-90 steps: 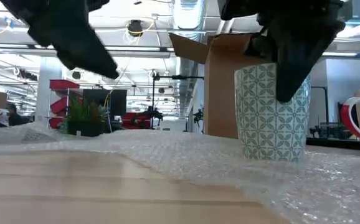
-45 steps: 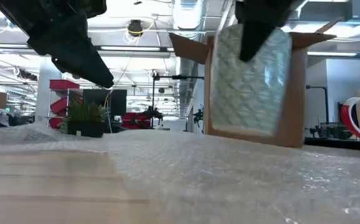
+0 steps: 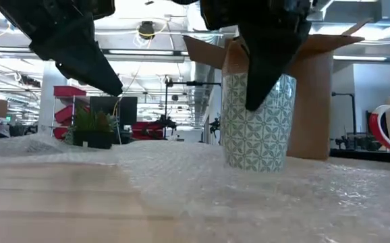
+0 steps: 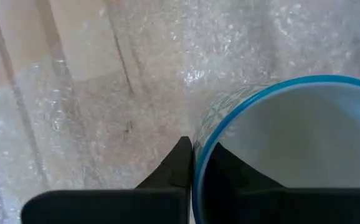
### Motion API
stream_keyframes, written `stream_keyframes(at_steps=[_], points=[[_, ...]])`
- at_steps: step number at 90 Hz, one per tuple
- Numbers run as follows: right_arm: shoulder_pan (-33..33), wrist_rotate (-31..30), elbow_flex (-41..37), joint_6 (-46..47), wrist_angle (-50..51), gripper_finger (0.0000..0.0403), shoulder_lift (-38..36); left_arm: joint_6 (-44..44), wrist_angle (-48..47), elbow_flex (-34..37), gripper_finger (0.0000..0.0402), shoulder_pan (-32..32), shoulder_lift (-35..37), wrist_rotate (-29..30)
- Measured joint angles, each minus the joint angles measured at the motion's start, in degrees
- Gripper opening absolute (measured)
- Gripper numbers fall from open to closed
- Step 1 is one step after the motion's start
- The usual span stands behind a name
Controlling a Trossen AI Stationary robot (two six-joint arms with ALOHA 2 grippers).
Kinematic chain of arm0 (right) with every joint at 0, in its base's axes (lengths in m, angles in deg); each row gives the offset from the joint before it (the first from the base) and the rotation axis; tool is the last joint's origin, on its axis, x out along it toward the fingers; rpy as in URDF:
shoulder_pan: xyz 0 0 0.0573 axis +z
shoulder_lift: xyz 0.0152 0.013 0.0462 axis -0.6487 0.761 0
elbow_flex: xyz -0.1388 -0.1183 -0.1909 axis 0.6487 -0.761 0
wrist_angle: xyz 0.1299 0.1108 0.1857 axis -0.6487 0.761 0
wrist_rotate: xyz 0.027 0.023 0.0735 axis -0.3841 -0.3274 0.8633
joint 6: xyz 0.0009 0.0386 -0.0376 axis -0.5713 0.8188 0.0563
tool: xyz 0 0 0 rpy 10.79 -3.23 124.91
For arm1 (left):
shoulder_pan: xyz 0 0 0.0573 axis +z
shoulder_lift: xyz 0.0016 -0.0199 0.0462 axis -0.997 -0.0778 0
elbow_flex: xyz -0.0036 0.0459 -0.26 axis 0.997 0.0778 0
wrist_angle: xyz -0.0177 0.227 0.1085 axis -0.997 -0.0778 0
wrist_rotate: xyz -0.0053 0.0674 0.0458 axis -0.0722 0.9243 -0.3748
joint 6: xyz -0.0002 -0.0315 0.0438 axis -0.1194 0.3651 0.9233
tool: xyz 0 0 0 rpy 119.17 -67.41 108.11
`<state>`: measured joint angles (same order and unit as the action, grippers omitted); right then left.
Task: Wrap mug
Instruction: Wrap the blue patterned mug with the transparent bubble wrap
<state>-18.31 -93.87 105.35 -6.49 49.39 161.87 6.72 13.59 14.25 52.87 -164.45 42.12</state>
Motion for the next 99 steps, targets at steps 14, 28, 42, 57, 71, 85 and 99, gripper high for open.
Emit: stream_keyframes(at_steps=[14,28,42,57,71,85,99], points=[[-0.10,-0.16,0.00,-2.06,-1.86,0.0035,0.00,-0.33,0.02,0.00,0.0109,0.00,0.00,-0.02],[0.53,-0.07,0.00,-7.16,-4.60,0.0080,-0.02,-0.37,0.06,0.00,0.0109,0.00,0.00,-0.04],[1.03,-0.04,0.74,-9.72,-4.11,0.0138,-2.07,-0.68,0.03,0.00,0.0109,0.00,0.00,-0.04],[2.90,-1.14,0.83,-10.54,-2.17,0.0177,-7.96,-1.22,-0.07,0.00,0.0109,0.00,0.00,-0.06],[9.64,-4.93,-1.33,-11.12,1.32,0.0185,-13.24,-1.89,-0.74,0.00,0.0109,-0.51,0.00,-0.08],[17.18,-6.57,-9.80,-4.24,-2.53,0.0177,-17.44,-4.79,-0.91,0.00,0.0109,-0.73,-0.04,3.05],[21.77,-7.81,-20.25,5.94,-11.75,0.0167,-19.51,-7.34,-0.94,-1.00,0.0109,3.79,0.09,8.29]])
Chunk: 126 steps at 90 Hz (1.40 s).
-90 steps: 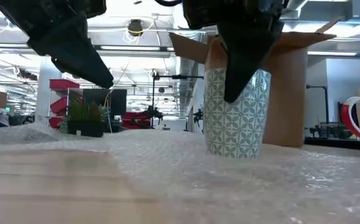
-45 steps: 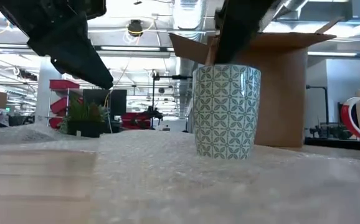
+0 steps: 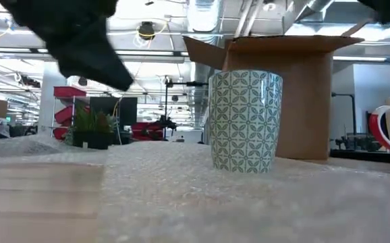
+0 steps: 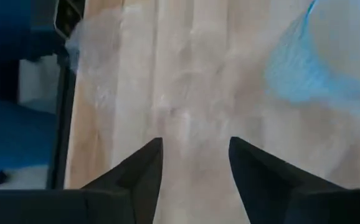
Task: Wrap mug
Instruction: Wrap the blue patterned mug with the transparent bubble wrap
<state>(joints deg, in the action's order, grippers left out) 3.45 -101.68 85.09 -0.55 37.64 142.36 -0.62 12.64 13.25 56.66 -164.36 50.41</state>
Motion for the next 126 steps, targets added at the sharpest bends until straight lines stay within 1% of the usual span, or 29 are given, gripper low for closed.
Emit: stream_keyframes(at_steps=[5,11,29,36,44,51,59,66,84,94,104,117,120,126], points=[[0.95,-0.05,-2.65,2.04,-2.67,0.0164,-0.17,1.96,-0.09,-0.69,0.0109,3.38,0.00,-1.09],[1.13,-0.09,-4.54,2.59,-4.36,0.0162,-0.20,5.25,-0.08,-1.51,0.0109,9.13,0.02,-4.67],[-0.13,-0.11,-6.59,3.42,-6.83,0.0159,-0.23,13.15,-3.21,-3.58,0.0119,29.97,0.02,-20.33],[-0.15,-0.12,-6.59,2.87,-7.54,0.0159,-0.23,15.51,-4.21,-3.61,0.0128,36.83,0.04,-25.72],[-0.08,-0.11,-6.59,2.46,-7.44,0.0159,-0.23,18.02,-5.35,-3.61,0.0141,42.80,-0.02,-28.78],[0.09,-0.12,-6.59,1.33,-7.57,0.0159,-0.23,19.61,-5.67,-3.61,0.0150,46.01,-0.37,-29.91],[0.35,-0.13,-6.59,0.94,-7.60,0.0159,-0.23,21.96,-5.27,-3.61,0.0154,48.14,-2.32,-30.58],[0.35,-0.97,-6.59,0.22,-7.78,0.0159,-0.23,23.05,-3.56,-3.61,0.0154,48.90,-5.43,-31.56],[0.33,-1.64,-6.59,0.06,-8.12,0.0159,-0.23,24.51,0.48,-3.61,0.0148,47.91,-13.62,-31.74],[0.51,-1.68,-6.59,0.05,-8.29,0.0159,-0.23,25.02,2.51,-3.89,0.0135,47.53,-16.82,-31.55],[0.73,-2.31,-6.59,-0.24,-8.46,0.0159,-0.23,25.82,2.88,-3.94,0.0103,46.76,-17.58,-30.99],[1.43,-3.74,-6.59,-0.05,-8.82,0.0159,-0.23,28.47,3.83,-3.87,0.0020,45.41,-16.37,-30.58],[1.53,-4.39,-6.59,-0.04,-9.01,0.0159,-0.23,28.78,2.95,-4.21,0.0011,45.13,-15.84,-30.81],[1.53,-4.83,-6.68,0.03,-9.00,0.0159,-0.23,29.62,2.18,-5.24,0.0007,44.25,-14.84,-31.49]])
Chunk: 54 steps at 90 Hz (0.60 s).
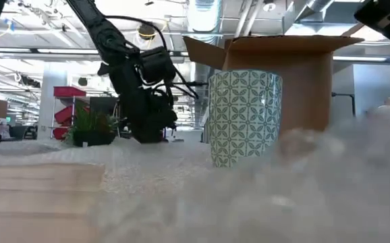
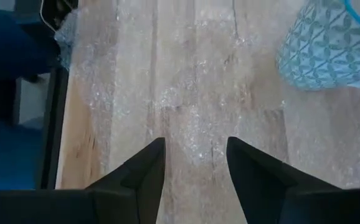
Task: Wrap mug
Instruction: Wrap the blue patterned mug with the transparent bubble wrap
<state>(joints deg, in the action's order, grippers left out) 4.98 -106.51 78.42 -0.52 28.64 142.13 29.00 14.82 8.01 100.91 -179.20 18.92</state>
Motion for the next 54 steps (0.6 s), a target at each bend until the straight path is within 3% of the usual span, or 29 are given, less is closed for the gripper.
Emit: stream_keyframes(at_steps=[54], points=[[-0.18,-2.84,-0.83,-0.24,-1.71,0.0159,0.06,2.63,1.66,-4.46,0.0000,-14.11,14.05,-1.73]])
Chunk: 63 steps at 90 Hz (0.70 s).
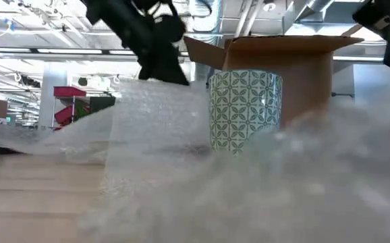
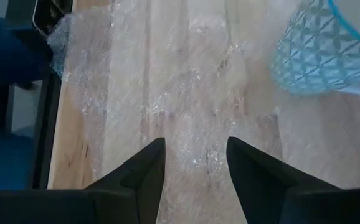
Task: Wrap mug
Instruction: Wrap the blue patterned mug with the transparent bubble wrap
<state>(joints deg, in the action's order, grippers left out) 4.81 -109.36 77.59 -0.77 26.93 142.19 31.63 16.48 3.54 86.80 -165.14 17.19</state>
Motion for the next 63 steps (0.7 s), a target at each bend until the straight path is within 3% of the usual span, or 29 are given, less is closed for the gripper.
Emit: stream_keyframes(at_steps=[63], points=[[-2.87,-3.24,-0.13,-2.22,-2.08,0.0159,2.13,14.50,10.98,0.00,0.0000,-12.44,1.24,1.18]])
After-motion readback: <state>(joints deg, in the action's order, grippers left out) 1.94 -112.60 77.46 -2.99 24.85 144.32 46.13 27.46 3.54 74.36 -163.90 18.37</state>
